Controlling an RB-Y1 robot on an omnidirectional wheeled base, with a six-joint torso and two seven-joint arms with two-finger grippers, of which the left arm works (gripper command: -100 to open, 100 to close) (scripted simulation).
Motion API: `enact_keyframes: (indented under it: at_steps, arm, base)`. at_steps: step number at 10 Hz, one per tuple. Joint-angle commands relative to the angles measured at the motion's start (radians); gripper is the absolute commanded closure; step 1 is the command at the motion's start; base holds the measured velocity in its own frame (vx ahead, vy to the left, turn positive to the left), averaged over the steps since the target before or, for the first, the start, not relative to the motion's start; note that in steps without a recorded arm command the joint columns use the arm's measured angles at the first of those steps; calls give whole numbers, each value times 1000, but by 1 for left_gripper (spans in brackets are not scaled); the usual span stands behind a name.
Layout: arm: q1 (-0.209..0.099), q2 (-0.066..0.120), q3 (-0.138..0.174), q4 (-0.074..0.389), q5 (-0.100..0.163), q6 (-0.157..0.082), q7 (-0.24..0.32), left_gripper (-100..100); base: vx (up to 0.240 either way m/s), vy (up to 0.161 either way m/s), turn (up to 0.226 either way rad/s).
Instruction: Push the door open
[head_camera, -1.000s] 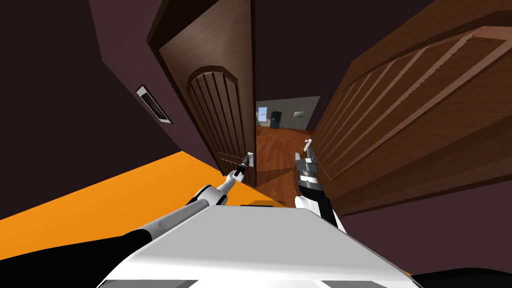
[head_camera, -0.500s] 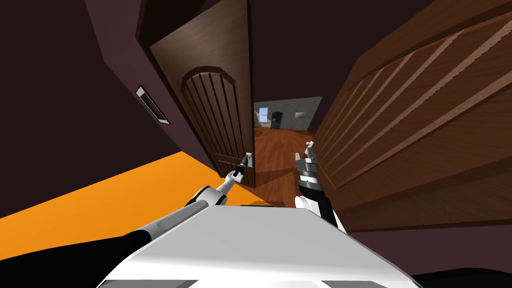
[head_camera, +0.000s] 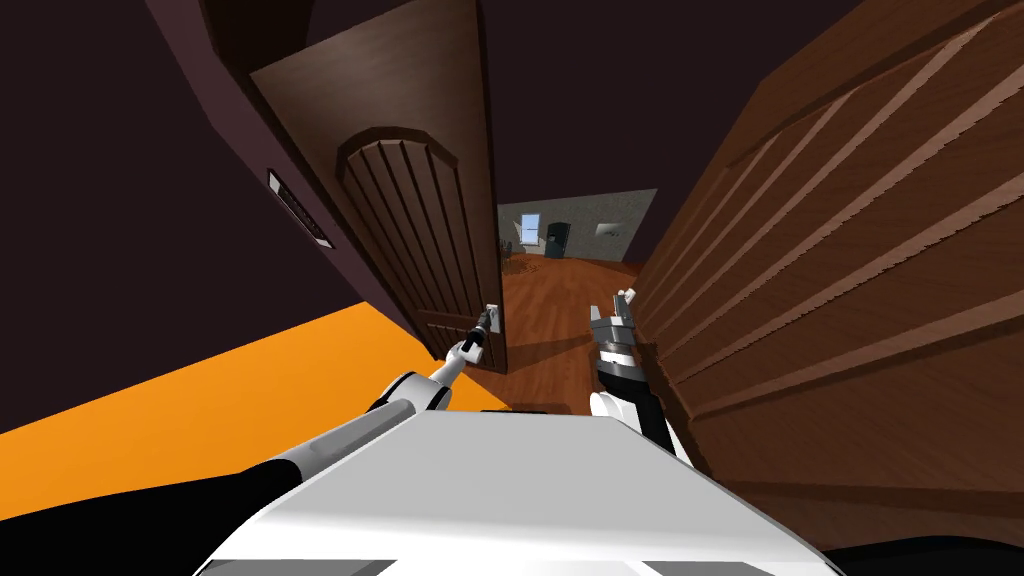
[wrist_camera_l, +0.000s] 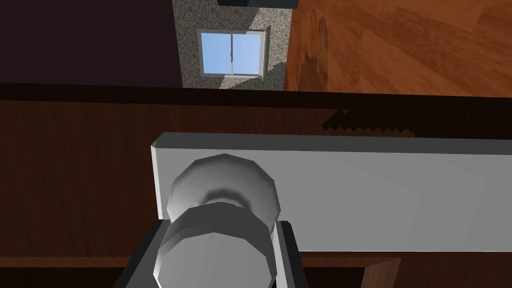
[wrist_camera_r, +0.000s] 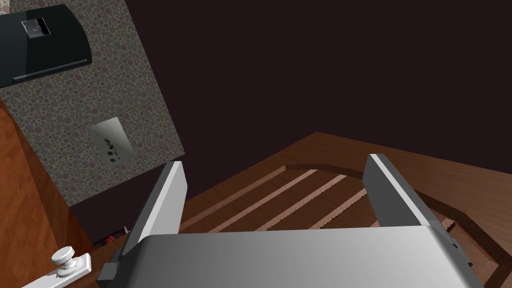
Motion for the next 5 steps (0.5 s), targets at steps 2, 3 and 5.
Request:
enact_keyframes:
  at_steps: [2,3,5]
  arm:
    - [6,22,26,-12,9,5,-9,100]
    - [8,28,45,-9,16,6,-19,100]
    - [9,35,64,-7,23,8,-29,100]
  base:
    - [163,-149,50]
    - [133,-86,34]
    - [149,-164,67]
